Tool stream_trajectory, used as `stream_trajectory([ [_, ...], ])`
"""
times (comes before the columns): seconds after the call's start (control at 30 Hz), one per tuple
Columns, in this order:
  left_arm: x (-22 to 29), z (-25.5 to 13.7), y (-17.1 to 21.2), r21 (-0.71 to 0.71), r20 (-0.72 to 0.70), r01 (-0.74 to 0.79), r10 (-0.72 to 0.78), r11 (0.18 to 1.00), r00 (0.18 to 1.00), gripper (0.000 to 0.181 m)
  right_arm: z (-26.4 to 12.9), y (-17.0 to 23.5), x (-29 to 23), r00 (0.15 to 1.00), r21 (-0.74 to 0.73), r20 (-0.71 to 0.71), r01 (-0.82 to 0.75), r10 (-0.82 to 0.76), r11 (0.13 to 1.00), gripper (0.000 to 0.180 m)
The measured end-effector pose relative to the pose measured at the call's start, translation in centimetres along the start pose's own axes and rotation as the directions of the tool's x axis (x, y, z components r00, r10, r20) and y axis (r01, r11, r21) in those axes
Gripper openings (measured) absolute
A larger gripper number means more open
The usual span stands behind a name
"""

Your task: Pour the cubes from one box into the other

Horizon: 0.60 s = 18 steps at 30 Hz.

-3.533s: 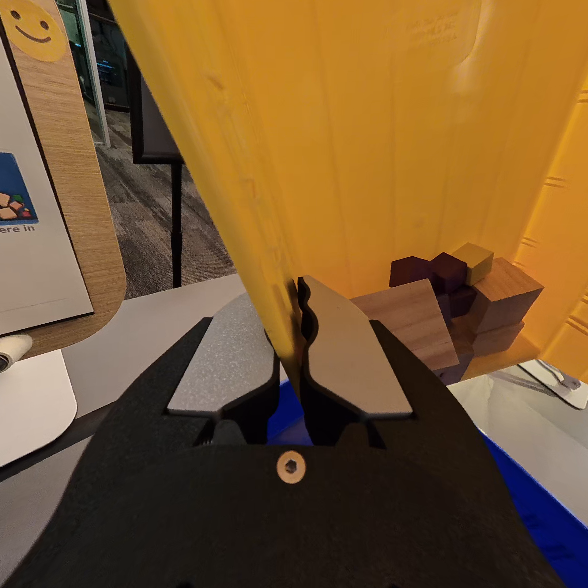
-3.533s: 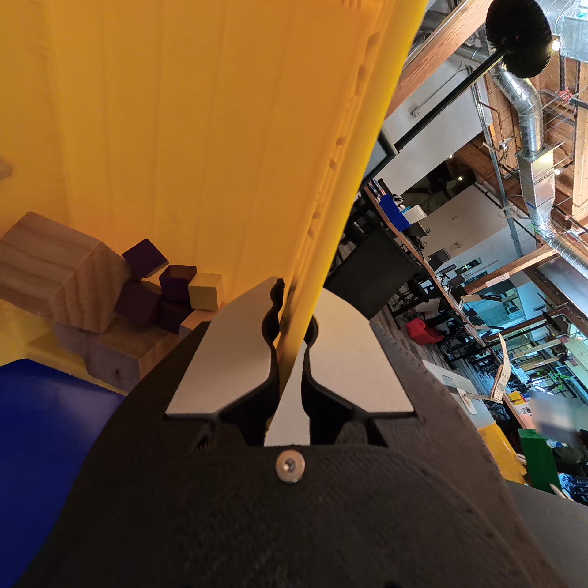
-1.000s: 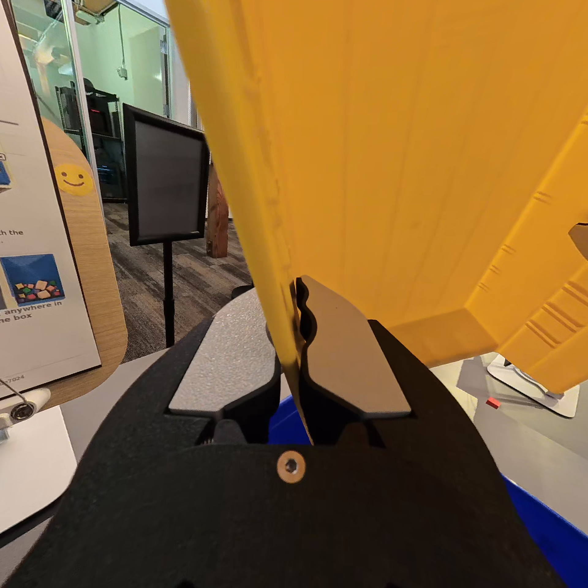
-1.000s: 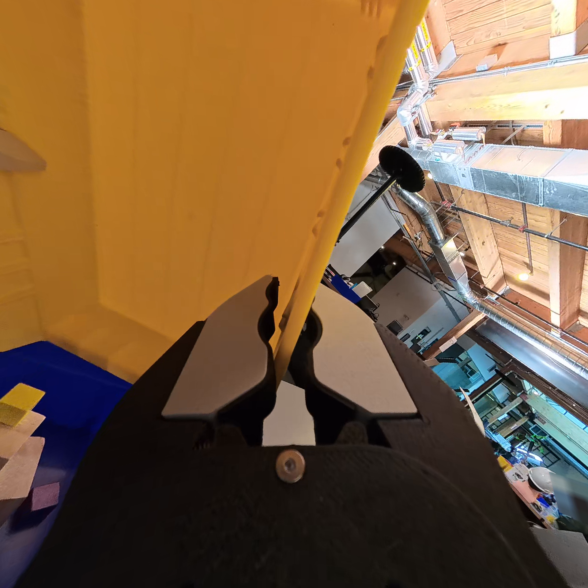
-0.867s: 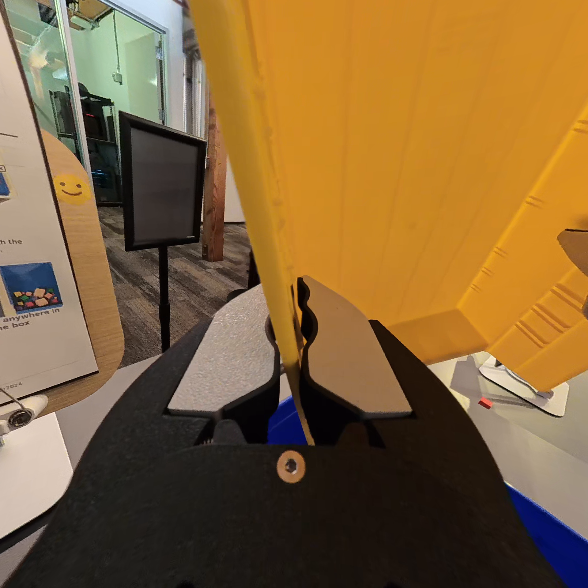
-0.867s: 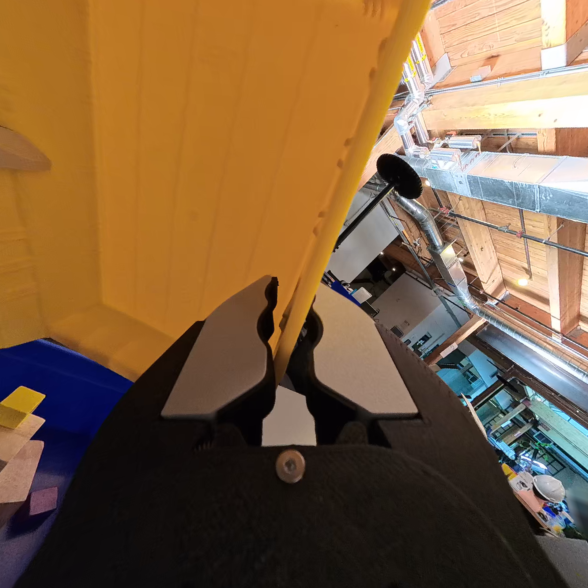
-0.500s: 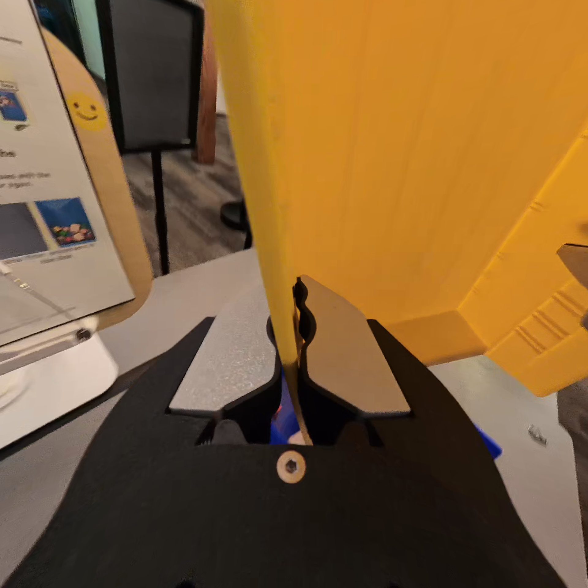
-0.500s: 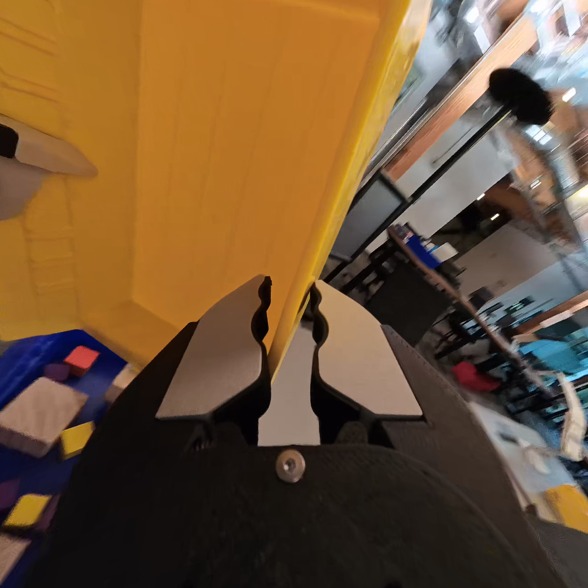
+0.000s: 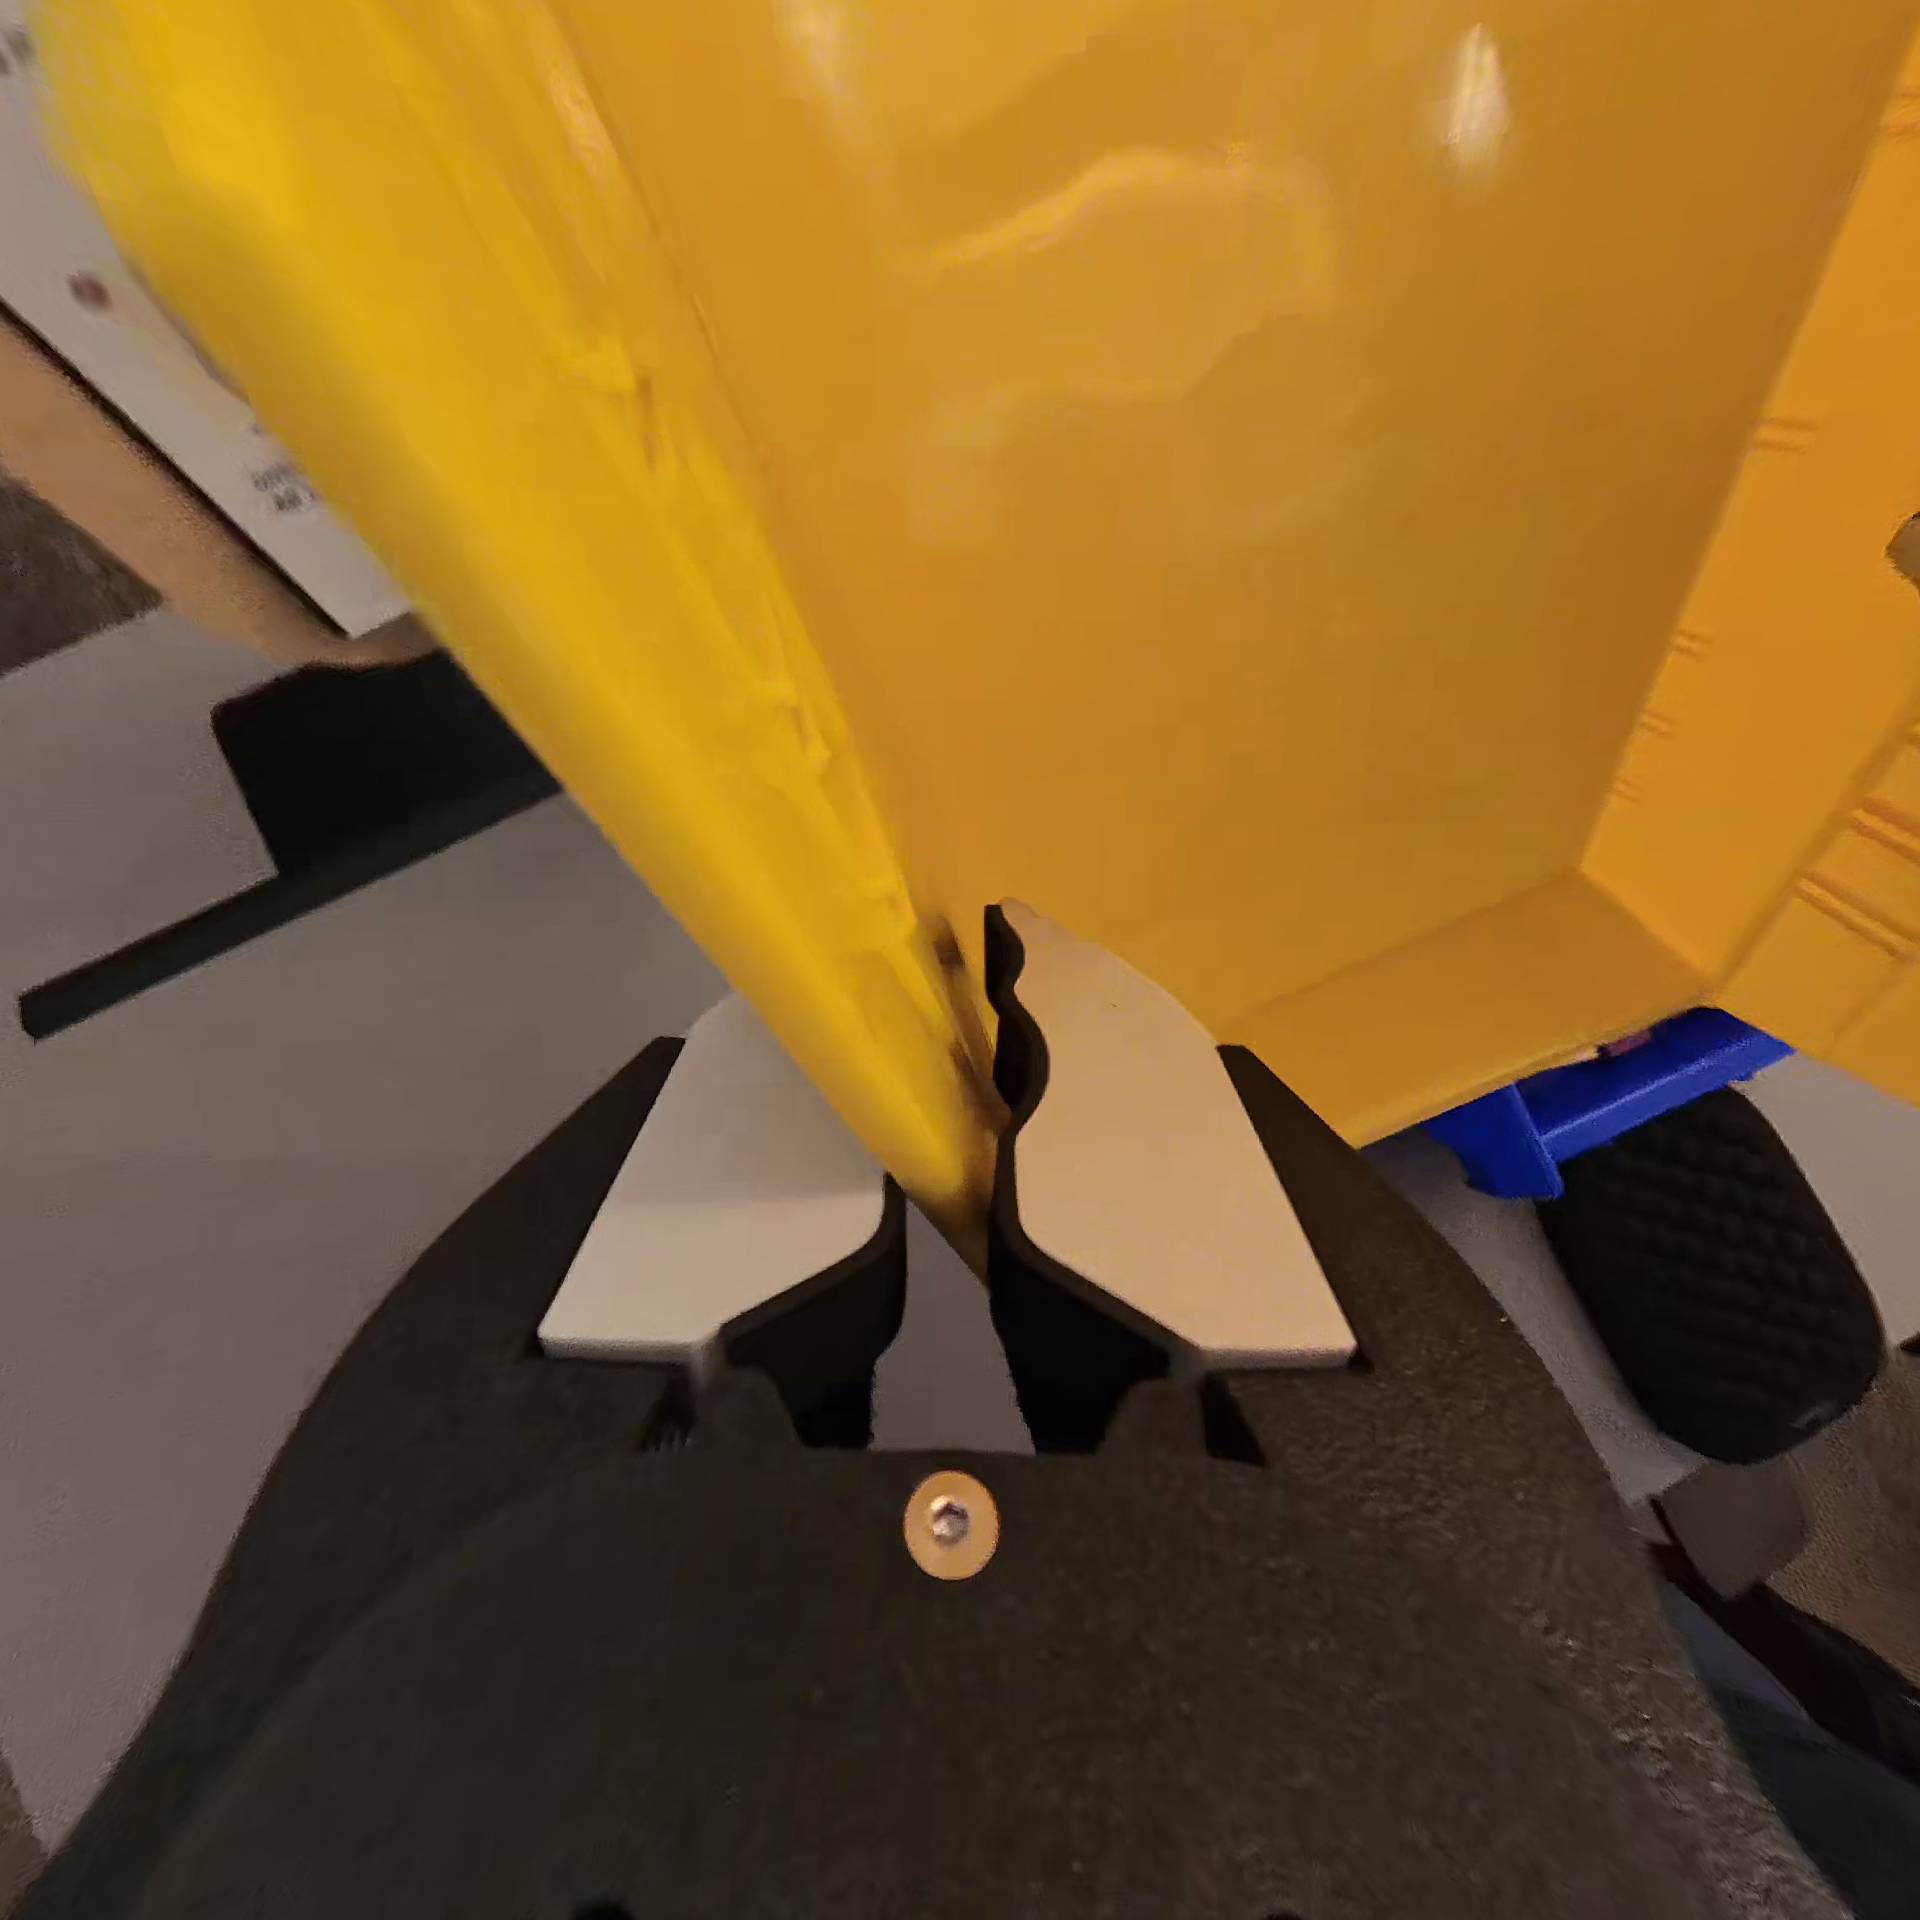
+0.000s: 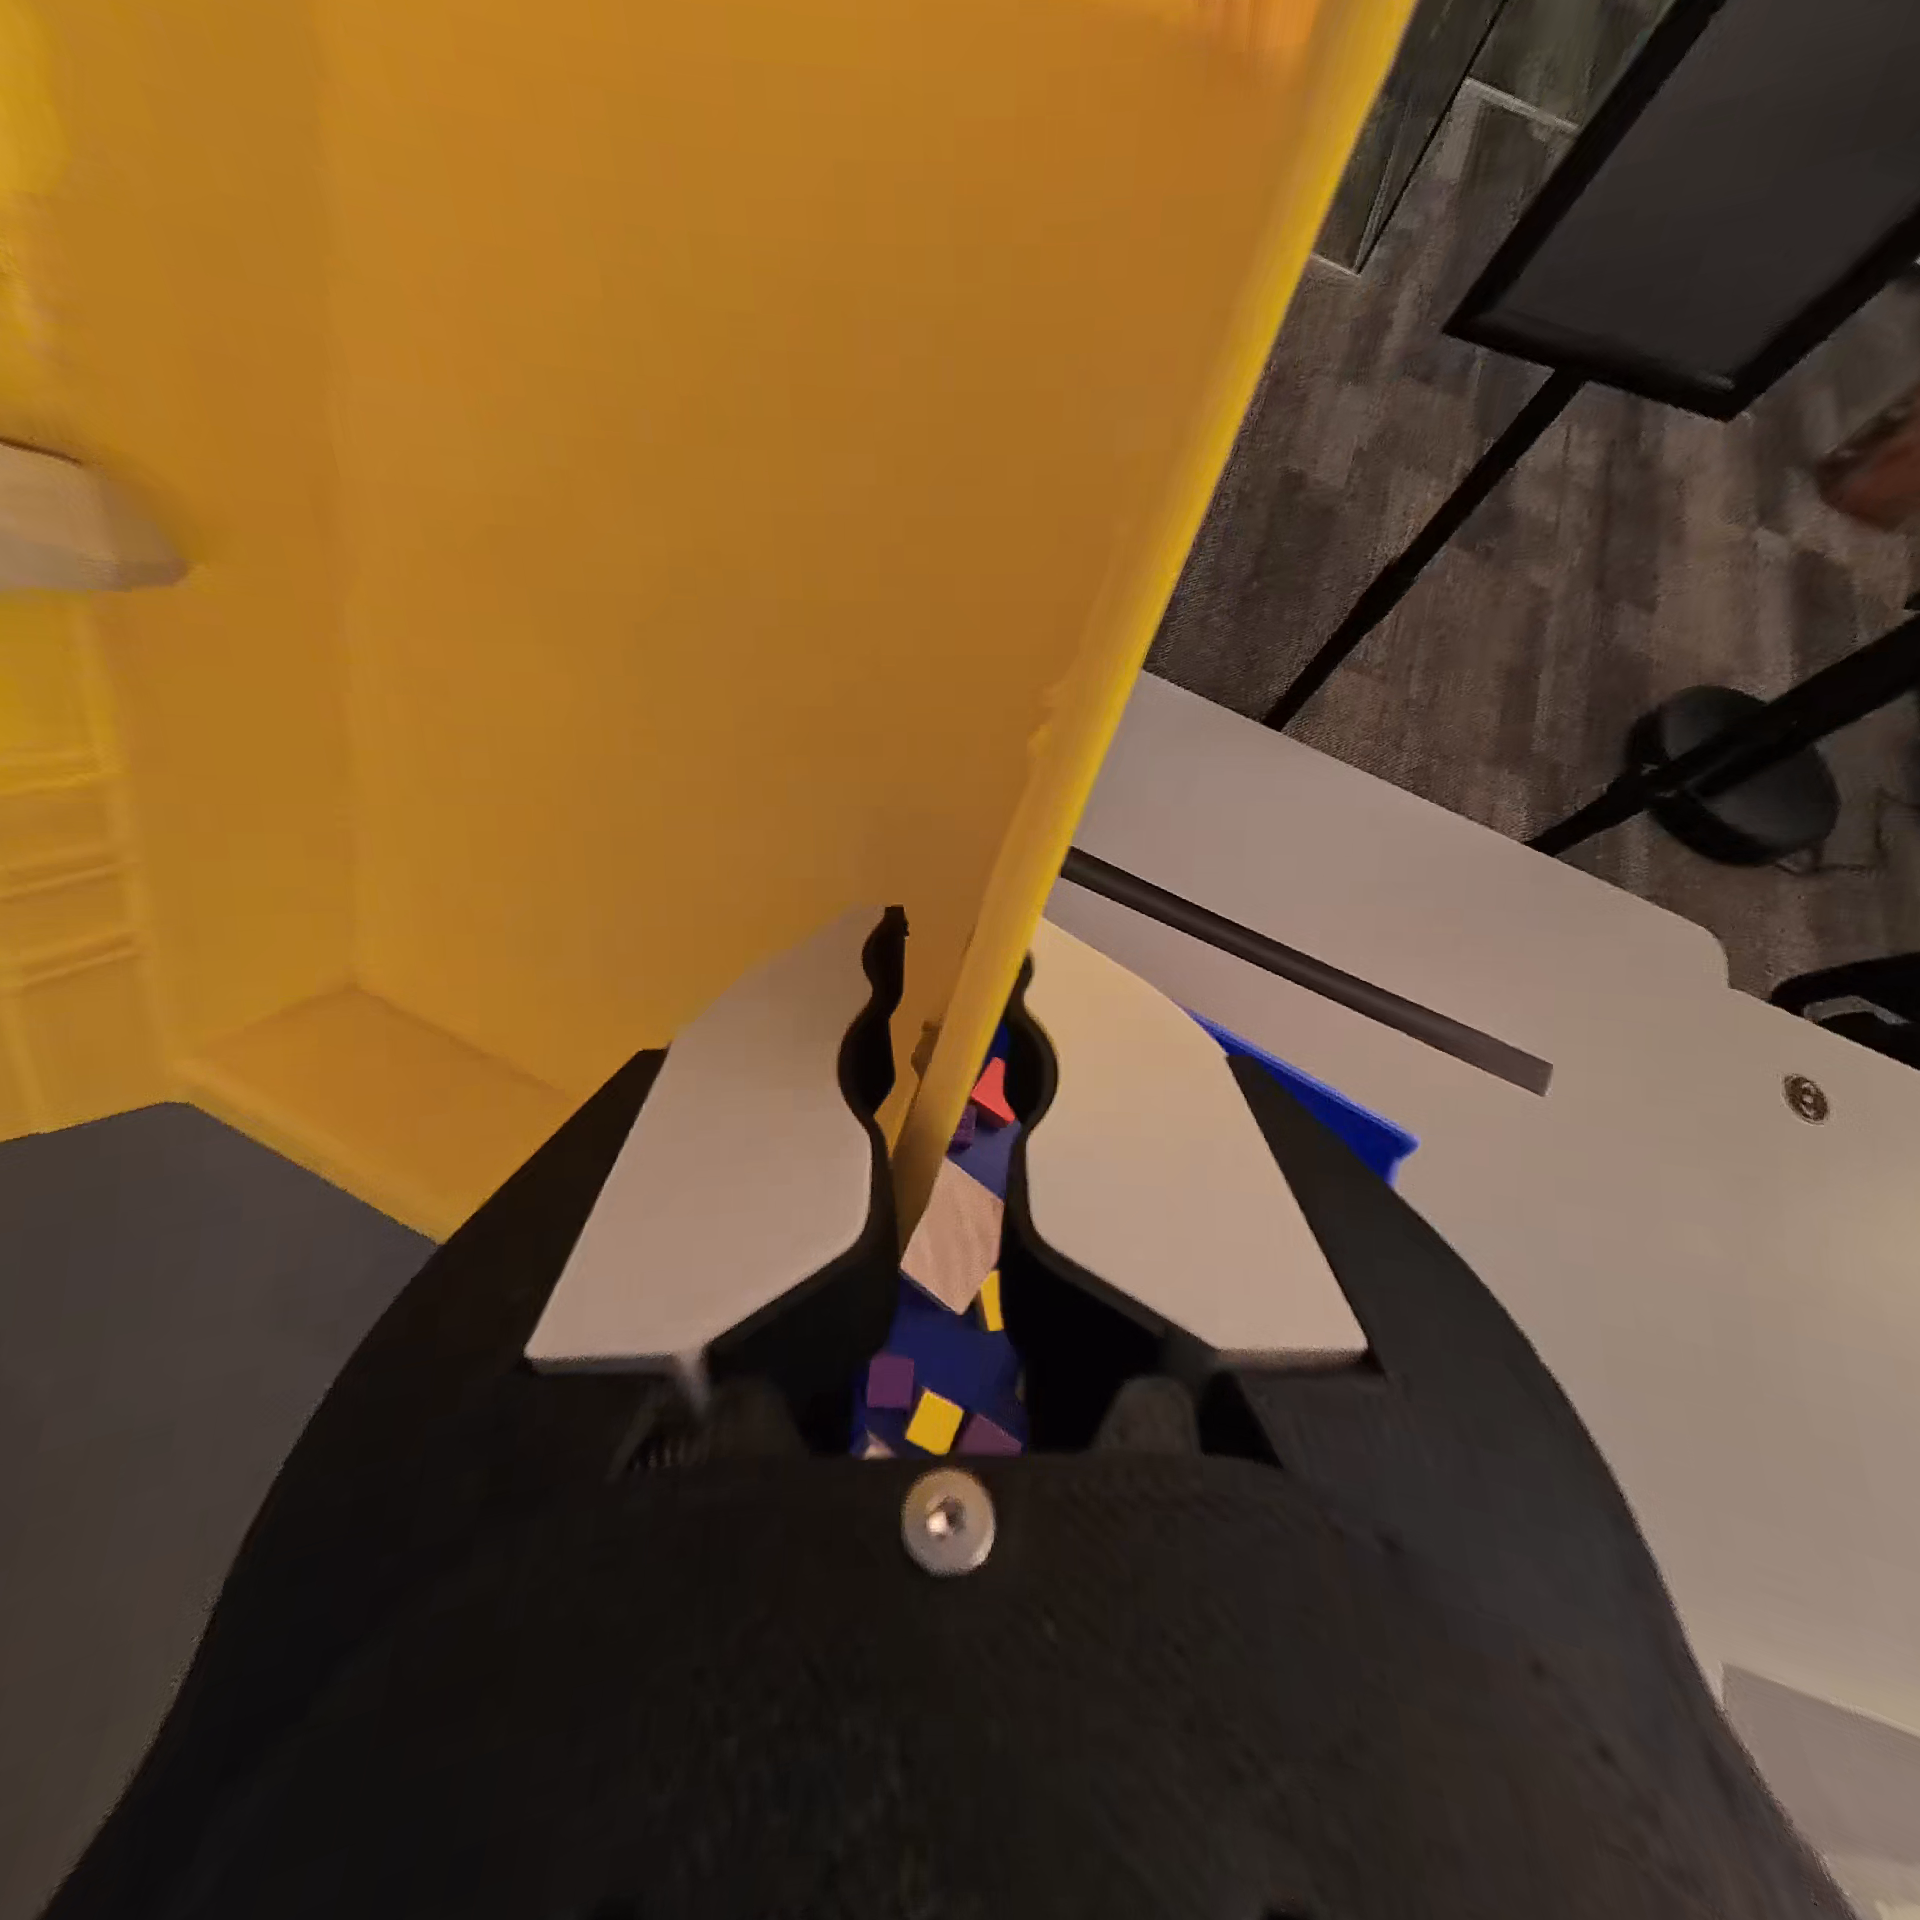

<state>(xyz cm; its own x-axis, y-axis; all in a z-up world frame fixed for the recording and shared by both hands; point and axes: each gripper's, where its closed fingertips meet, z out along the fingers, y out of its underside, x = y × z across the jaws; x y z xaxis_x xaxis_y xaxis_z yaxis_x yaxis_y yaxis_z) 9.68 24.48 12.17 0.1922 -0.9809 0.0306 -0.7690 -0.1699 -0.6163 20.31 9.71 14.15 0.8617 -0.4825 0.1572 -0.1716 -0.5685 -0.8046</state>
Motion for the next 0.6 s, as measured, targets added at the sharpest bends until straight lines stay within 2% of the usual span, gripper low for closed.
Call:
stream_trajectory([
  [0.1,2.1,0.0,1.5,-0.099,-0.147,0.042,-0.057,0.994,0.987,0.023,0.4,-0.6,1.3,0.995,-0.046,-0.077,0.052,-0.055,0.998,0.007],
  [0.2,7.3,0.0,1.4,-0.164,-0.375,0.051,-0.11,0.985,0.92,0.032,-0.7,-1.4,5.1,0.997,-0.129,-0.075,-0.014,0.004,0.991,0.005],
  [0.3,14.5,-1.5,0.1,-0.208,-0.675,0.074,-0.198,0.975,0.711,0.041,-3.7,-0.9,10.4,0.993,-0.26,-0.086,-0.102,0.082,0.96,0.005],
  [0.33,16.5,-2.3,-0.2,-0.221,-0.756,0.084,-0.225,0.972,0.615,0.035,-5.0,-0.2,12.2,0.989,-0.3,-0.102,-0.13,0.104,0.945,0.006],
  [0.4,19.3,-3.5,-0.5,-0.247,-0.86,0.1,-0.266,0.964,0.435,0.031,-7.9,1.7,16.4,0.975,-0.372,-0.186,-0.182,0.119,0.91,0.006],
  [0.43,19.8,-3.4,-0.3,-0.258,-0.877,0.099,-0.276,0.961,0.394,0.031,-9.4,3.0,18.7,0.963,-0.398,-0.24,-0.212,0.122,0.892,0.006],
  [0.47,19.6,-2.3,0.0,-0.262,-0.871,0.103,-0.281,0.959,0.403,0.032,-10.9,4.5,20.8,0.949,-0.42,-0.287,-0.249,0.132,0.872,0.006],
  [0.5,19.0,-0.6,0.5,-0.258,-0.845,0.115,-0.281,0.959,0.456,0.034,-12.3,6.2,22.9,0.933,-0.443,-0.33,-0.286,0.142,0.85,0.006],
  [0.6,16.3,6.3,3.6,-0.285,-0.677,0.122,-0.29,0.951,0.676,0.046,-15.5,12.3,28.2,0.883,-0.488,-0.421,-0.415,0.209,0.768,0.006],
])
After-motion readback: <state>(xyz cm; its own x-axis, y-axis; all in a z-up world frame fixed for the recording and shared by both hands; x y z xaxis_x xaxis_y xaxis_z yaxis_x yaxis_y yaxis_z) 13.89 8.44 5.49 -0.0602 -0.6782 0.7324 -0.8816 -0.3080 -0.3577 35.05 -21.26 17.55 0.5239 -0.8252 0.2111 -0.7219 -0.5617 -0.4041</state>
